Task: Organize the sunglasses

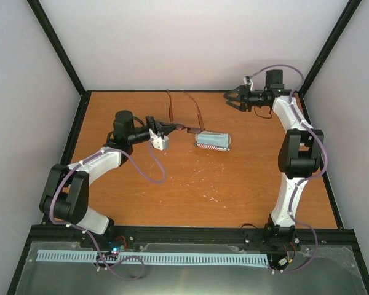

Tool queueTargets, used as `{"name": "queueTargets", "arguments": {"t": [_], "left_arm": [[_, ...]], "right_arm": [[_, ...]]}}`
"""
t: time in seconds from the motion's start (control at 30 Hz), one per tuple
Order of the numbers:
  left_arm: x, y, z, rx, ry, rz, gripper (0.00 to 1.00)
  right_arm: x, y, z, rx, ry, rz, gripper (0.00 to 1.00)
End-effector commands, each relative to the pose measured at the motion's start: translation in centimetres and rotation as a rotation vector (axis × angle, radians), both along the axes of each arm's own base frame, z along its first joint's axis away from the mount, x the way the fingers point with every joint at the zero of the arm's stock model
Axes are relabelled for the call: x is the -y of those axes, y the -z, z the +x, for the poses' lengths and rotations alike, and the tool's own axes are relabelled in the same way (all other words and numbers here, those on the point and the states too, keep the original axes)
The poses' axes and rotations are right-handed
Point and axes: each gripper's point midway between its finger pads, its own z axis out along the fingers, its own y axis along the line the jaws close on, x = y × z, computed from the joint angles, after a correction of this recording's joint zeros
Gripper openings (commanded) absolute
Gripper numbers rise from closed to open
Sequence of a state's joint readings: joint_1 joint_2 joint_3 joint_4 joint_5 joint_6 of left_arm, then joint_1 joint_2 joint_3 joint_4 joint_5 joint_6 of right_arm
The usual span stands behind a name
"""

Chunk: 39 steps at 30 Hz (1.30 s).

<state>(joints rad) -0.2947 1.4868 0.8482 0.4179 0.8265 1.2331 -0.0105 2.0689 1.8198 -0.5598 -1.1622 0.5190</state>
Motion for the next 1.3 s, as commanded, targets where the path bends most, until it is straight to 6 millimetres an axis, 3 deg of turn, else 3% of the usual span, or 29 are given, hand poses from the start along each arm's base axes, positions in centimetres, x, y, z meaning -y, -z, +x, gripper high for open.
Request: {"name": "queueTargets", "arguments": {"t": [0.0,0.13,0.3,0.53,0.77,1.0,1.27], "left_arm": [[1.1,-3.1,-1.5,0.459,0.153,-0.001,0.0],[1.5,-3.3,-1.0,0.608,0.172,-0.018,0.0],[2.0,-2.7,-0.7,0.736,0.207,-0.036,0.0],[2.5,-2.1,-0.9,0.803,0.277,-0.062,0.0],[2.8,-1.9,-1.2,0.8,0.346,-0.081,0.0],[3.0,-1.6,-1.2,0.806,0.388,-0.087,0.0],[3.1,-1.0,-1.2,0.791,0.415,-0.087,0.0]], "right_arm": [[-4.0,-0.6,-3.8,-0.045,-0.164,0.087,0.49],[-7.4,-0.4,-6.6,-0.068,-0.262,0.113,0.51],[-9.9,-0.4,-9.3,-0.094,-0.349,0.134,0.5],[-10.0,-2.5,-10.9,-0.066,-0.379,0.162,0.52],[-10.9,-2.3,-12.9,-0.058,-0.419,0.144,0.52],[-12.6,-0.2,-15.3,-0.108,-0.472,0.063,0.52],[-13.2,-1.1,-16.6,-0.094,-0.504,0.058,0.48]]}}
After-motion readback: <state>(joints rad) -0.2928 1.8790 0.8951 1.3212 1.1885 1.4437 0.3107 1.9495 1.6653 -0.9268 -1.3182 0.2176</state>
